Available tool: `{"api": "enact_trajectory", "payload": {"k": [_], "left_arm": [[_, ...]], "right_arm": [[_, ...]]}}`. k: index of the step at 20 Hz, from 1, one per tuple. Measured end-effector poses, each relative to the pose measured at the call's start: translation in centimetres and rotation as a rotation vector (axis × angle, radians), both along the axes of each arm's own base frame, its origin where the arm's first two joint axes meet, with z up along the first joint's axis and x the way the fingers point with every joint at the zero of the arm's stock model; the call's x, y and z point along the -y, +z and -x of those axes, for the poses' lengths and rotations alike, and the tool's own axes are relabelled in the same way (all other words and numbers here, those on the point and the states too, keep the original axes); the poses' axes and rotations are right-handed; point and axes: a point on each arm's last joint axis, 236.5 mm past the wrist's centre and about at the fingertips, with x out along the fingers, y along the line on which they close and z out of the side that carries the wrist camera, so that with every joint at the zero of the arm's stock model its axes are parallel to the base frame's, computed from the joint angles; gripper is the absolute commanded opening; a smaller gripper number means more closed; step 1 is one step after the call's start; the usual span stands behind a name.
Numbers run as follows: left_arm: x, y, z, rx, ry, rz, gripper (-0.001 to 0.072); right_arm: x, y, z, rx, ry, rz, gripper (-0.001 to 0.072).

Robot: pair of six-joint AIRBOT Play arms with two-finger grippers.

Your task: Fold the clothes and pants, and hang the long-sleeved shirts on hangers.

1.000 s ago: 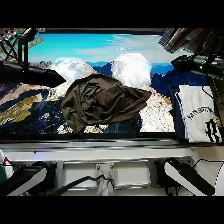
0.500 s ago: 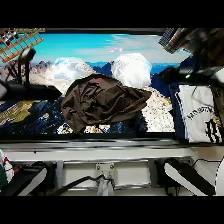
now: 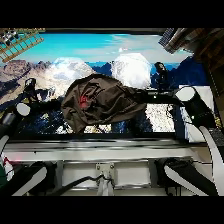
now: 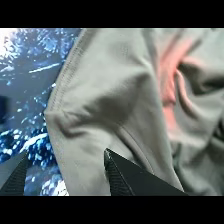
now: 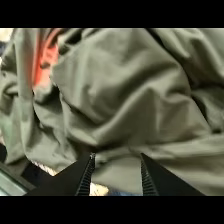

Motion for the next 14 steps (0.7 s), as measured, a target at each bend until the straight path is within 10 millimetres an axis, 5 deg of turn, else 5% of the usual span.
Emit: {"api": "enact_trajectory", "payload": {"k": [2, 7, 14], "left_arm": [[-0.2, -1.6, -0.5, -0.011, 0.008, 0.064, 0.038], [-0.1, -4.8, -1.1, -0.04, -0.012, 0.133, 0.037], [1.9, -6.0, -1.7, -0.028, -0.071, 0.202, 0.0263]], "right_arm": [[-0.4, 0.0, -0.3, 0.015, -0.009, -0.007, 0.0341], [-0.8, 0.2, -0.5, 0.024, -0.022, -0.021, 0.034], [-1.0, 0.4, -0.6, 0.022, -0.035, -0.041, 0.034]]}}
